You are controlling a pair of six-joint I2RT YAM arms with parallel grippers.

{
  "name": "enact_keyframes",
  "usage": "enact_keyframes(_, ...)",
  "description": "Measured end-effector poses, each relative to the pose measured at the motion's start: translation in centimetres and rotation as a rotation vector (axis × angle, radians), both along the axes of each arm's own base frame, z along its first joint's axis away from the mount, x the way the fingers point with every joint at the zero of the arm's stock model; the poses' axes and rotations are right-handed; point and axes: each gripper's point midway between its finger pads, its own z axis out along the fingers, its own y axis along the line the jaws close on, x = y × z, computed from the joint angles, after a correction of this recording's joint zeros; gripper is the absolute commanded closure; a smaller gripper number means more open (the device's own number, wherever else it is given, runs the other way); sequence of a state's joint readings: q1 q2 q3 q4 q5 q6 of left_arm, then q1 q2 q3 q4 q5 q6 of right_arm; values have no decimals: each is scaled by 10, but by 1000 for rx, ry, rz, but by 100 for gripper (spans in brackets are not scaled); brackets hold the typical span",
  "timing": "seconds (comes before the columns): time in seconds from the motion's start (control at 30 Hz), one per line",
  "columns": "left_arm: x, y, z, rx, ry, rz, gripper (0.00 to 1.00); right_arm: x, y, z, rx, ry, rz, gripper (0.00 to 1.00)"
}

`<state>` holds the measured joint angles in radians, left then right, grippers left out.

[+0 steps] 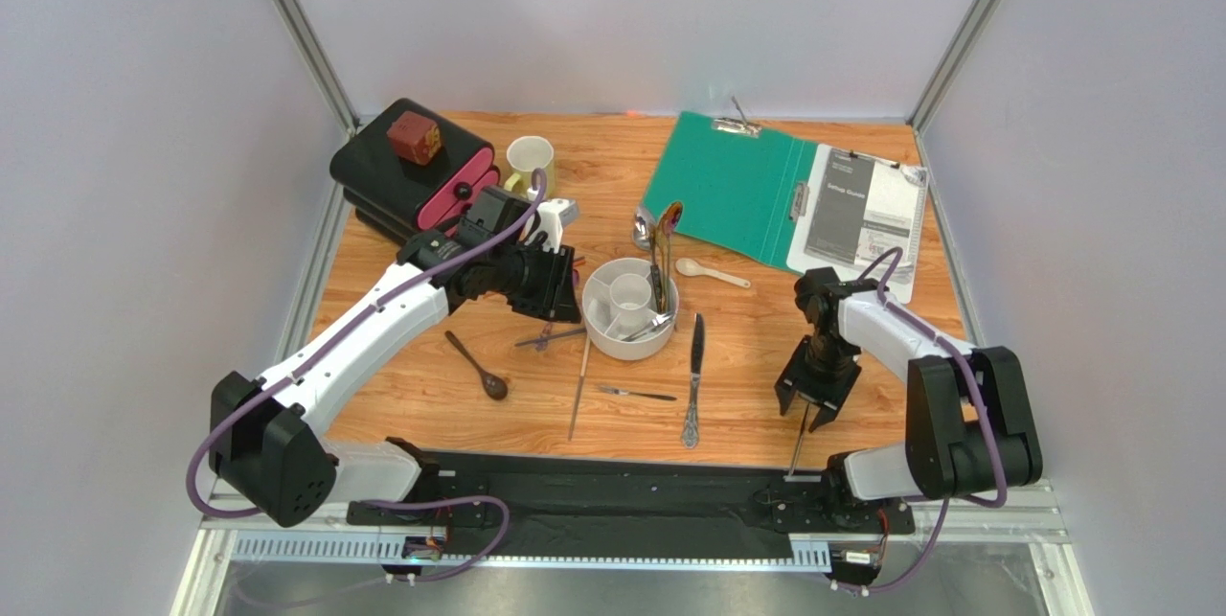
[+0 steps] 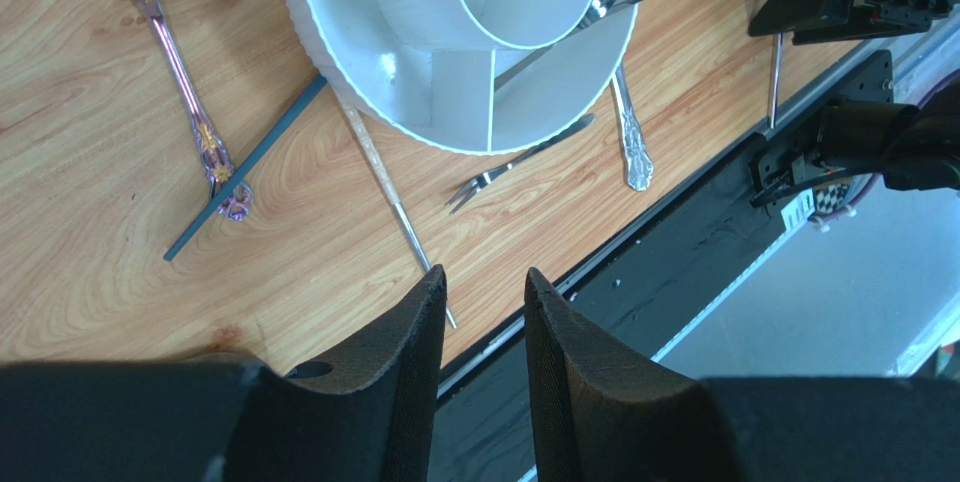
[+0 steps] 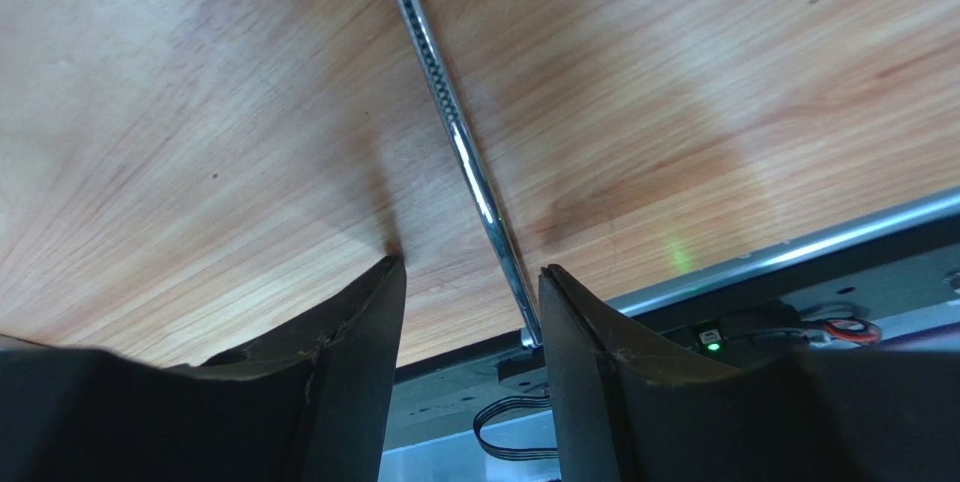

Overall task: Sort the eating utensils into containers
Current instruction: Pick up the chopstick from the center of the board.

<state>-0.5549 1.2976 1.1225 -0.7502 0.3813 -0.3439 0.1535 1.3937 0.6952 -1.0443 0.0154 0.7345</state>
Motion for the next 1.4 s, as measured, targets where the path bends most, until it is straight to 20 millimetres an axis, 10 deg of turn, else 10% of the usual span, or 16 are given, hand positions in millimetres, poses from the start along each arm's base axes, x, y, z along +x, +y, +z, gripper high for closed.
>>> enact_keyframes(0.47,-6,1,0,-7,22,4,62,-16,23,-8,166,120,-18,100)
enact_keyframes(0.77,7,-7,18,-12,7,3,62,-19,42,-7,282,182,-28,100)
enact_keyframes(1.1,9,-4,18,5,5,22,62,79,47,18,247,-149,120,100)
enact_keyframes(1.4,12,1,16,30,-6,43,62,113,71,34,216,-225,313,100)
